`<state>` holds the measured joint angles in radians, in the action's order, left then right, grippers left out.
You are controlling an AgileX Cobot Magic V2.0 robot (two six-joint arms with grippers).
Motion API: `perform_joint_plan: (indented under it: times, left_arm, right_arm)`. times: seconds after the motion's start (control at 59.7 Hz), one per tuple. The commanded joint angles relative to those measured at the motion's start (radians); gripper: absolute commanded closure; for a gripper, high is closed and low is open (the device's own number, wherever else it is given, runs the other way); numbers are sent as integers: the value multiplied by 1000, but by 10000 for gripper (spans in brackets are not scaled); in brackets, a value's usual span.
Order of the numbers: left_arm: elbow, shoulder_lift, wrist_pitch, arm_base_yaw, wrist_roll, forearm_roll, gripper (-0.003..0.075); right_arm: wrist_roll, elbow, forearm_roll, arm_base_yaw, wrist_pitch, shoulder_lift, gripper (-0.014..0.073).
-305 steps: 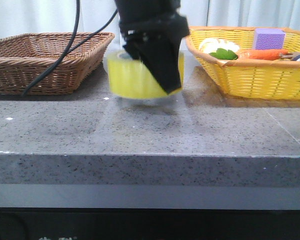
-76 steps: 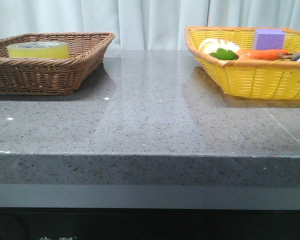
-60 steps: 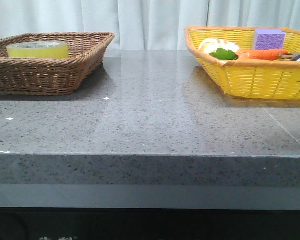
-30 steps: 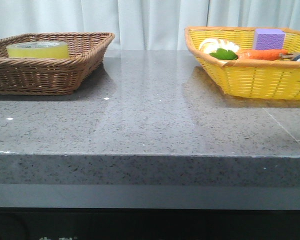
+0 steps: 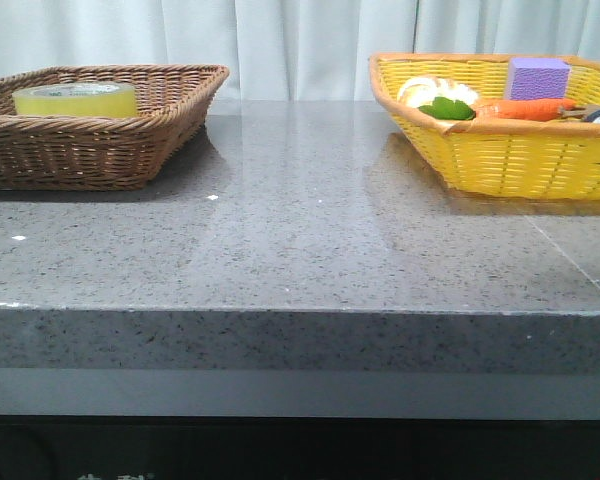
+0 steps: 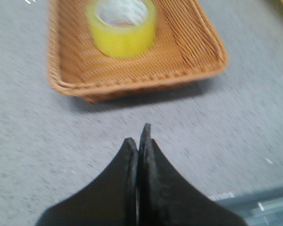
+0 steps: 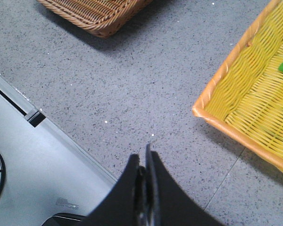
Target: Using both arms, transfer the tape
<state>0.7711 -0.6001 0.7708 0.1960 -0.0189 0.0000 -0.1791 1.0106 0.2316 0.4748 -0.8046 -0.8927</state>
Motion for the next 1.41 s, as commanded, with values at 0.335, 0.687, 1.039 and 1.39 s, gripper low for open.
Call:
perform_joint_plan:
  times: [0.335, 0.687, 1.039, 1.39]
  left_arm:
    - [-572, 412, -673, -97, 7, -96, 740]
    - [-821, 626, -885, -132, 7, -96, 740]
    - [-819, 624, -853, -132, 7, -96, 740]
    - [-819, 624, -853, -132, 7, -96, 740]
  right_arm:
    - [-4, 26, 15, -7, 56, 4, 662]
    - [-4, 26, 15, -7, 57, 4, 662]
    - [-4, 26, 15, -7, 56, 4, 662]
    - [-4, 26, 15, -7, 56, 4, 662]
